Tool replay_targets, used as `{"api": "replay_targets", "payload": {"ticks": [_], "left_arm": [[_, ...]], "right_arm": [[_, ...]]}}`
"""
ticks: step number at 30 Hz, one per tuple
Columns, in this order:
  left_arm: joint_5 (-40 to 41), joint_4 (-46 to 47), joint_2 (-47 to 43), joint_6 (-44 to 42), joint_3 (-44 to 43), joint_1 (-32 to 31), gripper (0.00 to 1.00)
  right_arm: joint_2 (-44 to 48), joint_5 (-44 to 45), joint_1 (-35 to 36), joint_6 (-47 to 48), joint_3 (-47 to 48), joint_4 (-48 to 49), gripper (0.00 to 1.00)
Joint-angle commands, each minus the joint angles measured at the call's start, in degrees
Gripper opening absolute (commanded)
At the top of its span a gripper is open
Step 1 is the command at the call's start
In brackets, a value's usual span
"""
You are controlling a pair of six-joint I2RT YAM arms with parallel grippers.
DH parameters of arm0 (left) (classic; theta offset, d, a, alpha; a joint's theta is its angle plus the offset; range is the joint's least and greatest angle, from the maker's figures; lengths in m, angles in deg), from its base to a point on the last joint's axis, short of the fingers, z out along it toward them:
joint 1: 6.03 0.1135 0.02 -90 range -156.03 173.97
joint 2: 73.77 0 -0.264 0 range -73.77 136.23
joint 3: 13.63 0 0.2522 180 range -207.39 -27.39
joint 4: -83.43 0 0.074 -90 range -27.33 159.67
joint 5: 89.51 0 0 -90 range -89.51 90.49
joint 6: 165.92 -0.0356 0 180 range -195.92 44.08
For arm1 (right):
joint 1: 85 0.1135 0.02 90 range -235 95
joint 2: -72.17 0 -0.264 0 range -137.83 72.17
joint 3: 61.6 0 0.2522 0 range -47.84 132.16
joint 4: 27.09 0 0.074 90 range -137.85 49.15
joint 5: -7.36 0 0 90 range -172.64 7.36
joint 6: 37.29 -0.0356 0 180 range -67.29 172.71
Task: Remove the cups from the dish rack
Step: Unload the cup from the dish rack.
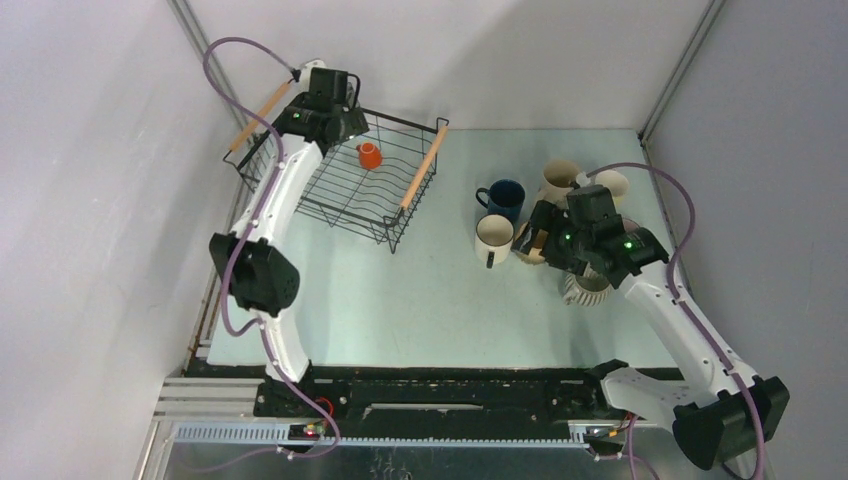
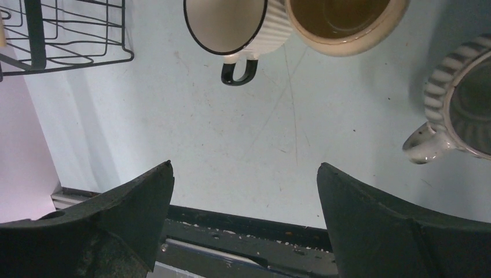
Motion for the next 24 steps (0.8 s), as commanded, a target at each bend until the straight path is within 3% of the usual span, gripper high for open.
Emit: {"api": "replay_targets", "payload": {"ticks": [1, 11, 24], "left_arm": [[5.11, 0.25, 6.14, -0.98, -10.66, 2.77, 1.00], [8.03, 8.38, 21.90, -2.88, -22.83, 7.57, 1.00], [8.18, 21.02, 30.17, -5.05, -23.18, 10.21, 1.00]], "right_arm": [[-1.16, 1.11, 1.25, 0.19, 3.89, 0.77, 1.00], [-2.22, -0.85, 1.80, 1.83, 5.69, 0.79, 1.00], [-3.84, -1.98, 2.36, 4.64, 5.72, 1.61, 1.00]]}}
